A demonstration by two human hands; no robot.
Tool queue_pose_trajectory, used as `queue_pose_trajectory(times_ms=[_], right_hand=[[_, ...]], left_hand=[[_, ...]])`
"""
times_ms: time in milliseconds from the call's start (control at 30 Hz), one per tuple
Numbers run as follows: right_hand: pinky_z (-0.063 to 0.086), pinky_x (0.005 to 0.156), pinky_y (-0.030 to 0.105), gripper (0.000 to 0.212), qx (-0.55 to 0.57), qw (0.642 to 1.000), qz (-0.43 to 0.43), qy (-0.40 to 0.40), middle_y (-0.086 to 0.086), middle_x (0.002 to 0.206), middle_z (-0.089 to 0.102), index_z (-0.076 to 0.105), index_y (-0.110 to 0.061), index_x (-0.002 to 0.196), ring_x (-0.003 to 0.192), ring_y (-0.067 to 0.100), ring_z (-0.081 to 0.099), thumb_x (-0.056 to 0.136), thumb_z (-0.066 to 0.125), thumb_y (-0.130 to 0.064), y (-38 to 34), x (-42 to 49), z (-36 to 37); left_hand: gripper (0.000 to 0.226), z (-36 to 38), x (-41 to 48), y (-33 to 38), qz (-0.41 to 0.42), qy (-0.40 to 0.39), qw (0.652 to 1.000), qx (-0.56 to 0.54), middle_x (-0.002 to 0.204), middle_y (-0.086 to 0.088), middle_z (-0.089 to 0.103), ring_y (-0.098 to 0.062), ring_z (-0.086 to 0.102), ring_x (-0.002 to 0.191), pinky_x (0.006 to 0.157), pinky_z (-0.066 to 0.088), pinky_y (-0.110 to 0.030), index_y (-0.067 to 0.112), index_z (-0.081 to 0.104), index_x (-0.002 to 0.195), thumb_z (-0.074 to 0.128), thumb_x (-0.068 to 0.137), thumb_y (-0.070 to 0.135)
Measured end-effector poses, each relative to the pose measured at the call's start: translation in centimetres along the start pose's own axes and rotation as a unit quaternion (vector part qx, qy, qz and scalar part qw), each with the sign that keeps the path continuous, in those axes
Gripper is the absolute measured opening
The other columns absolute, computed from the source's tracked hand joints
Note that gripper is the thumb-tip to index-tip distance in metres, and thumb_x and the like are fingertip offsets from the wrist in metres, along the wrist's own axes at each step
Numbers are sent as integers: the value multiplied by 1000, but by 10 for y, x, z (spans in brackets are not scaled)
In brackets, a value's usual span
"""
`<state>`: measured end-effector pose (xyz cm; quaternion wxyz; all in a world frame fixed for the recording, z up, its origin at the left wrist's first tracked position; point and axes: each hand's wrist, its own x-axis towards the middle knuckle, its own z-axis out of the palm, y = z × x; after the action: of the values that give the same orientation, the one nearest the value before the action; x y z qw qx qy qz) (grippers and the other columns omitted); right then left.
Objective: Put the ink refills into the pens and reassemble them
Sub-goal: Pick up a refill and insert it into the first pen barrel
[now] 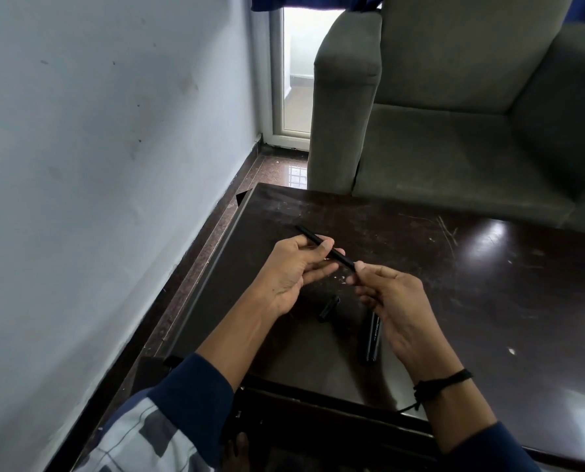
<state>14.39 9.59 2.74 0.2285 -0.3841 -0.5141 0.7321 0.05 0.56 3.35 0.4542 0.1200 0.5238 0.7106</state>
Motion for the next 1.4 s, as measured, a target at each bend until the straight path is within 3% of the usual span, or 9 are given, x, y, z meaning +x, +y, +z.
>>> queue_pose_trajectory(times_ms=[267, 467, 633, 800, 933, 1067, 1267, 1400], right_hand=[[50, 58, 14, 9, -89, 992, -76, 55, 3, 67, 72, 76, -6, 88, 57, 2, 61, 95, 70, -6, 5, 1, 2], [52, 70, 23, 11, -169, 972, -145, 80, 1, 73, 76, 77, -19, 88, 68, 6, 68, 94, 73, -10, 11, -1, 6], [56, 76, 27, 7, -158, 977, -131, 53, 1, 81, 77, 77, -20, 92, 79, 11, 70, 93, 74, -13, 8, -2, 5], [51, 61, 15, 10, -133, 983, -115, 45, 4, 74, 76, 77, -11, 91, 66, 7, 65, 96, 71, -18, 6, -1, 4], [52, 69, 25, 7, -162, 976, -125, 69, 4, 76, 76, 77, -16, 87, 70, 9, 67, 93, 74, -14, 9, -1, 3], [58, 80, 38, 10, -170, 974, -132, 75, 4, 83, 76, 77, -22, 86, 85, 23, 72, 88, 80, -13, 11, -1, 4], [54, 69, 24, 9, -124, 983, -124, 50, 8, 78, 77, 76, -15, 94, 71, 13, 68, 95, 73, -23, 5, -3, 4], [53, 72, 28, 5, -151, 978, -125, 66, 5, 76, 76, 76, -15, 88, 71, 12, 69, 93, 74, -16, 7, -1, 3]], left_hand=[[20, 3, 0, -3, 21, 18, 999, 36, 111, -26, 72, -22, 77, 92, 75, 63, -27, -9, 64, 112, 64, 96, 2], [12, 3, 0, -4, 9, 53, 998, 23, 112, -27, 71, -28, 75, 93, 69, 60, -23, -3, 68, 98, 71, 92, 6], [15, 3, 0, -1, 6, 49, 999, 8, 115, -30, 70, -25, 76, 89, 70, 61, -24, -7, 65, 106, 66, 94, 2], [17, 3, 0, 0, 9, 47, 999, 9, 110, -27, 72, -21, 77, 85, 69, 61, -23, -9, 64, 109, 65, 95, 1], [10, 4, -2, -4, 4, 38, 999, 27, 112, -25, 71, -21, 77, 88, 69, 60, -23, -4, 66, 104, 65, 95, 1], [14, 4, -1, -3, 2, 43, 999, 23, 116, -28, 69, -22, 77, 89, 70, 60, -23, -5, 65, 107, 65, 95, 2], [12, 2, 0, 0, 10, 39, 999, 16, 101, -18, 74, -20, 77, 89, 73, 61, -25, -5, 65, 105, 65, 95, 2], [7, 4, -1, -3, 6, 36, 999, 24, 99, -16, 74, -19, 77, 88, 72, 61, -24, -1, 67, 101, 65, 95, 2]])
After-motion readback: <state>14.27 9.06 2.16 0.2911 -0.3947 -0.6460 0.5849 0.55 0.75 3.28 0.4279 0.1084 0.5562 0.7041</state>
